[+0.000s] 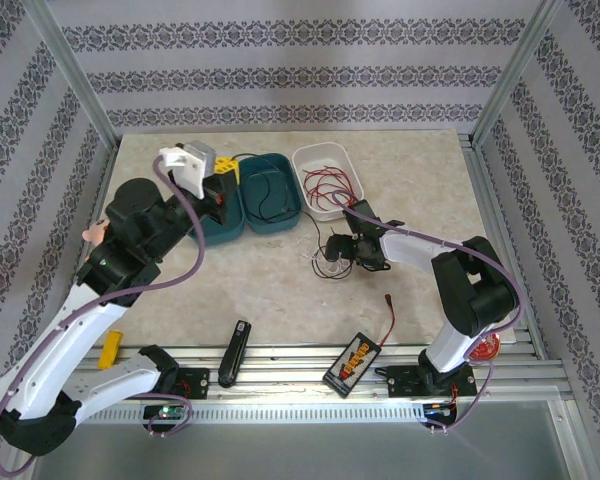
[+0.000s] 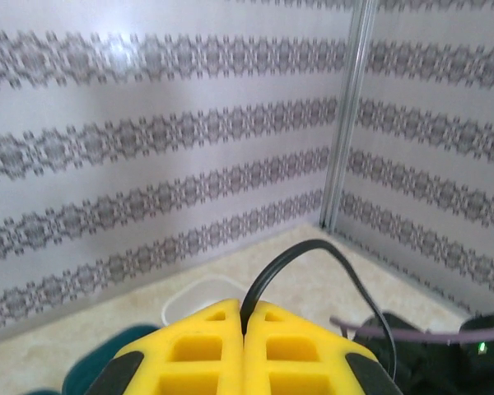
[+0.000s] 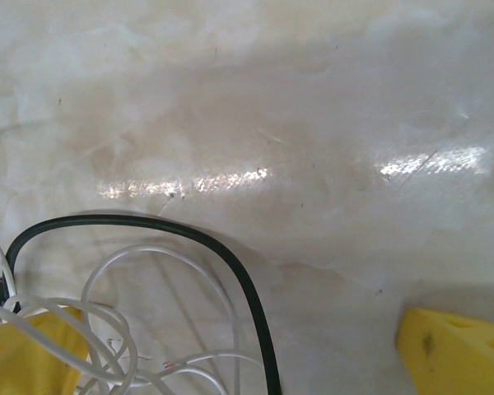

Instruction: Untangle the cables

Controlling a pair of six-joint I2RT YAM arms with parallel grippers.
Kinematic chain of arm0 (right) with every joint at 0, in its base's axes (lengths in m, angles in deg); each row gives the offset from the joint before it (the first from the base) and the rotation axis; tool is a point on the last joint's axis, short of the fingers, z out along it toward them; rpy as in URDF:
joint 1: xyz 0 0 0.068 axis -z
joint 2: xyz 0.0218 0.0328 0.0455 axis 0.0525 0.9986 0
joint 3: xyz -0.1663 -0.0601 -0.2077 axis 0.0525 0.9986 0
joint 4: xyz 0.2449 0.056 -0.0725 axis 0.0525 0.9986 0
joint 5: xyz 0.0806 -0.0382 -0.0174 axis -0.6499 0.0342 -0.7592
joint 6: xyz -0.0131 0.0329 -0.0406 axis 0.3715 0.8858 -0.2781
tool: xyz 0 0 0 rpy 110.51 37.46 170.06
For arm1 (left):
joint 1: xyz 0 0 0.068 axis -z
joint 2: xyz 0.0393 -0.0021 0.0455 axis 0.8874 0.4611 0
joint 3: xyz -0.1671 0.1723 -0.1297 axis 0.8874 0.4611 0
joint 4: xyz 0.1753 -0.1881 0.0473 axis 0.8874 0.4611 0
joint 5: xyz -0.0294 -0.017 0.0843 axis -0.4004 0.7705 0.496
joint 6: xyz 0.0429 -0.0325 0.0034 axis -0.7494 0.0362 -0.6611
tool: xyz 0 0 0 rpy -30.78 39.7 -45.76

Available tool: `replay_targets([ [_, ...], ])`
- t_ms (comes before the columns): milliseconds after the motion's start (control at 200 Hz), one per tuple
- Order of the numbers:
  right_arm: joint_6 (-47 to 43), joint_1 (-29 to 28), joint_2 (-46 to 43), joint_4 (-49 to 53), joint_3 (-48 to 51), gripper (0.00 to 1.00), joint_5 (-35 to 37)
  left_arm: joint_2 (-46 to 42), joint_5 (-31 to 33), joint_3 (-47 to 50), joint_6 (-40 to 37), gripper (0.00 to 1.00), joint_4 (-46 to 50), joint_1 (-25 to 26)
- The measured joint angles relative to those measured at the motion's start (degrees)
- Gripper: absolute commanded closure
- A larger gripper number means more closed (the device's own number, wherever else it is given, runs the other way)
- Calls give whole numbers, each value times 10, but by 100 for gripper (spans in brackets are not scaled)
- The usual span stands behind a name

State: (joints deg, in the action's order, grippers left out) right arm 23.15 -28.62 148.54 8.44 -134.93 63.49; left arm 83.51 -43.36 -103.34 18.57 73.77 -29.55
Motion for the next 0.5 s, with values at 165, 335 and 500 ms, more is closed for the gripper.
replay_targets([
  [165, 2, 0, -5, -8, 7, 2, -3, -11, 6, -17, -4, 100, -12, 0],
  [335, 7, 11, -27, -32, 25, 2, -33, 5, 14, -71, -17, 100, -12, 0],
  [500, 24, 26, -82, -73, 46, 2, -81, 5, -3, -82, -19, 100, -19, 0],
])
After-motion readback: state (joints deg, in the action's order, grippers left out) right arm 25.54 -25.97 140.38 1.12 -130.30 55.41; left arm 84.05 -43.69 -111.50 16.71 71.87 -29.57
